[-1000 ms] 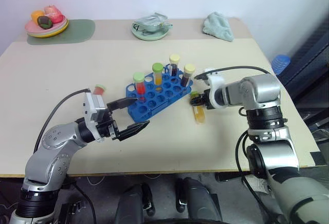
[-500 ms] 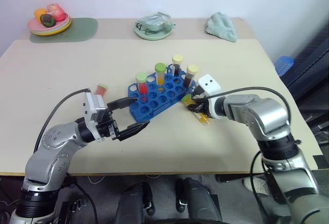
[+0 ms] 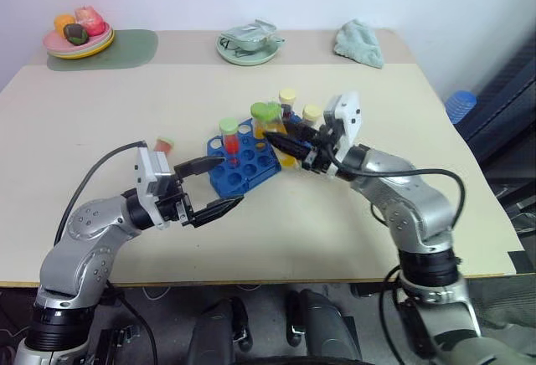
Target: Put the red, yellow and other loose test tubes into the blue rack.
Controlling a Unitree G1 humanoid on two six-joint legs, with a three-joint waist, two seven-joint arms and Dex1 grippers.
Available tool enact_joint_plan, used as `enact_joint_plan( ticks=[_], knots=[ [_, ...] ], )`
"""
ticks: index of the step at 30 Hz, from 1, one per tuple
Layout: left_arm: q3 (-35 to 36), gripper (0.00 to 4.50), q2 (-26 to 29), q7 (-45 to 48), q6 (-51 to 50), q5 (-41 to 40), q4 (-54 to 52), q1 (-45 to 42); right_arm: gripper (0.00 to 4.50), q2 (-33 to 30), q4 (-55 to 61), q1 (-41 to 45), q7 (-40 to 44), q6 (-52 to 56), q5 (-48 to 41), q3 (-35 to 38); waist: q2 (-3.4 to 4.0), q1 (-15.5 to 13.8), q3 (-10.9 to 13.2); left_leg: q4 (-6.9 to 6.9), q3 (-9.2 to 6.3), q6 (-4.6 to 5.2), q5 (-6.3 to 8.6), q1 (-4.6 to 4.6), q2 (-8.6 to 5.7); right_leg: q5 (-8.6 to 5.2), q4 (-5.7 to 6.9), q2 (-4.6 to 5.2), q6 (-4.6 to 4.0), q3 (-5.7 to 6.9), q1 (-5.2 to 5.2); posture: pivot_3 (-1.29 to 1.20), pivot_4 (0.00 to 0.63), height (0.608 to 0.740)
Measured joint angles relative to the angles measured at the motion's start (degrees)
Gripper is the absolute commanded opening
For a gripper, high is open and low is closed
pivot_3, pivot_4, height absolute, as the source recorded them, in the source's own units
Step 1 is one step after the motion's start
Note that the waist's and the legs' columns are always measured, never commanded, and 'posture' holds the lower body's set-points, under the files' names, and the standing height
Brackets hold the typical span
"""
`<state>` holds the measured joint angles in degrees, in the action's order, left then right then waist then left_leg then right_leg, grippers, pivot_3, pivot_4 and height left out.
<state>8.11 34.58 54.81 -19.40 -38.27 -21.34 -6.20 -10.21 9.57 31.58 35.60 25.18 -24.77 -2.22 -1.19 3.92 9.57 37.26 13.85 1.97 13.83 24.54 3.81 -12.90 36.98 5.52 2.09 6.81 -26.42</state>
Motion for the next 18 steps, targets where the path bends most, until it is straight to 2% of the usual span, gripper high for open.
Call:
enact_joint_plan(
  ticks=[7,18],
  knots=[
    [2.2,4.5,-0.2,-1.3,0.0,0.0,0.1,1.5,0.84,7.1,-16.5,0.9,-0.3,-20.6,3.6,1.3,0.01,0.0,0.0,0.0,0.0,0.0,-0.01,-0.01,0.0,0.01,0.06,-0.06,0.03,0.0,0.01,0.0,0.15,0.74],
    [4.6,4.5,-0.3,-2.7,0.1,-0.5,-0.2,3.9,0.84,11.0,-30.9,1.0,3.8,-35.9,3.6,3.2,0.03,0.1,0.0,0.0,0.0,-0.04,-0.03,-0.08,0.01,0.01,0.1,-0.04,0.02,-0.01,0.04,0.0,0.15,0.74]
  ],
)
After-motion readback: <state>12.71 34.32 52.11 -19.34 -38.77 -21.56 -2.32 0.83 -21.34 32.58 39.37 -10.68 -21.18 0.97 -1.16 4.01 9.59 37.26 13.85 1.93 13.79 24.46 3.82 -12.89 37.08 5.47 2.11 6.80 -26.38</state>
